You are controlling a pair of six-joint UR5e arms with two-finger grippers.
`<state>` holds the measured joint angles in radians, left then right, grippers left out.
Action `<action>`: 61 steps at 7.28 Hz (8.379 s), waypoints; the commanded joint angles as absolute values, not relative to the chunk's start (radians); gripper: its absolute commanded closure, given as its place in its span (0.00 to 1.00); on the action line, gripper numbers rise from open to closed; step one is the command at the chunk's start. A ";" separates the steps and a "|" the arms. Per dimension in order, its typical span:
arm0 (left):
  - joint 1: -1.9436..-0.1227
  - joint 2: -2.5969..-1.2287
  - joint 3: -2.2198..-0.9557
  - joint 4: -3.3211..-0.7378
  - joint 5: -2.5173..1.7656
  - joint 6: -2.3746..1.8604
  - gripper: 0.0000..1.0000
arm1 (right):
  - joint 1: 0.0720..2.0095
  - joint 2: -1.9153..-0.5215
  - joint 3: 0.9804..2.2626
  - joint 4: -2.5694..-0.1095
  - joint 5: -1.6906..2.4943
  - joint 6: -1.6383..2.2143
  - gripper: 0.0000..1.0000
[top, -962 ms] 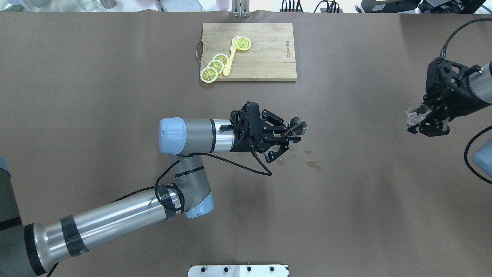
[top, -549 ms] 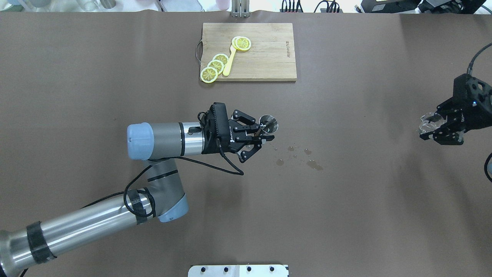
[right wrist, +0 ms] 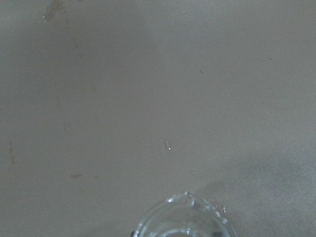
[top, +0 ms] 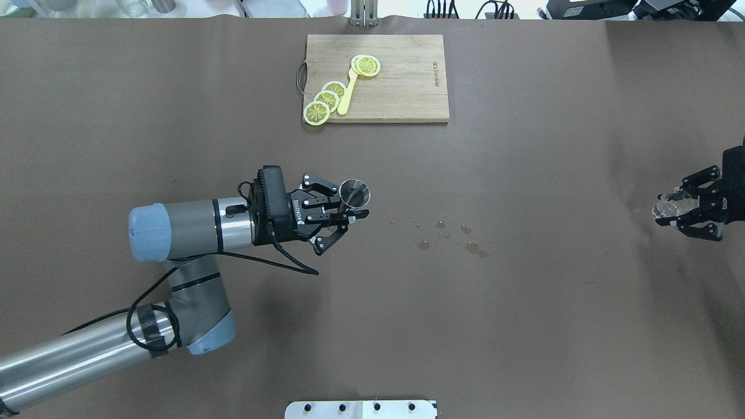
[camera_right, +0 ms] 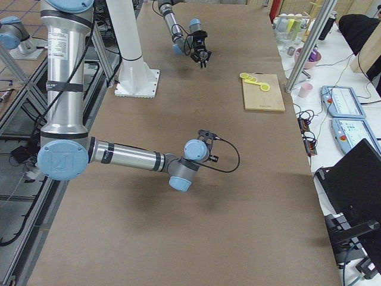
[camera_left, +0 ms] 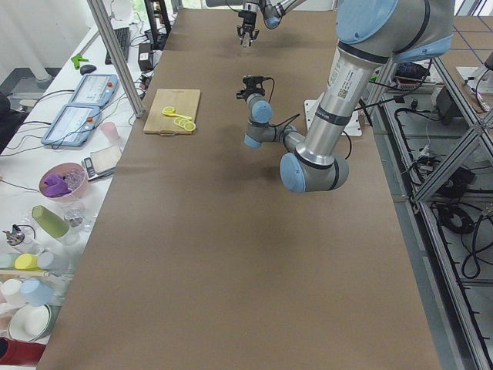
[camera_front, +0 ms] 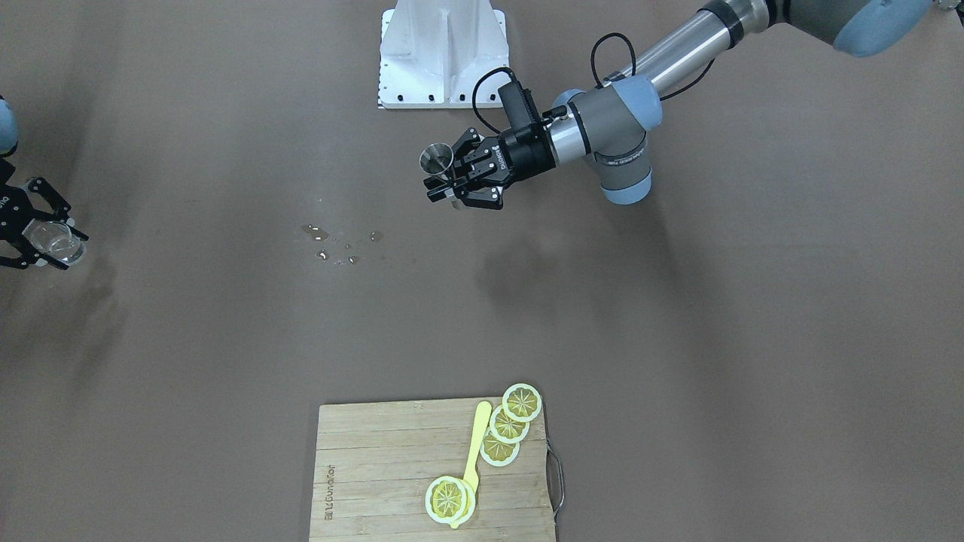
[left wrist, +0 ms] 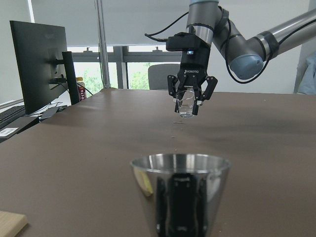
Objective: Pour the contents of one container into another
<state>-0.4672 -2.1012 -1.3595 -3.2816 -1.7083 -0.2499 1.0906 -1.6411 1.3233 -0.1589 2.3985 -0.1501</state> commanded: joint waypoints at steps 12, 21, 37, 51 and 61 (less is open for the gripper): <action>-0.414 -1.813 -1.577 -2.978 -0.719 -0.446 1.00 | 1.089 -1.620 1.083 0.130 2.355 -0.057 1.00; -0.406 -1.868 -1.540 -2.141 -0.371 -1.386 1.00 | 1.089 -1.618 1.063 0.160 2.356 -0.055 0.00; -0.506 -2.069 -1.270 -1.733 -0.437 -1.914 1.00 | 1.322 -1.747 1.132 -0.012 2.606 0.207 0.00; -0.465 -2.111 -1.269 -1.706 -0.437 -1.905 0.69 | 1.505 -1.723 1.305 -0.946 2.258 0.155 0.00; -0.466 -2.112 -1.279 -1.704 -0.437 -1.881 0.04 | 1.572 -1.713 1.879 -1.869 2.284 -0.081 0.00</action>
<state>-0.4657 -2.1123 -1.2777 -1.7048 -0.4372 -1.8931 1.5715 -1.7165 1.8386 -1.8016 2.2841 -0.0731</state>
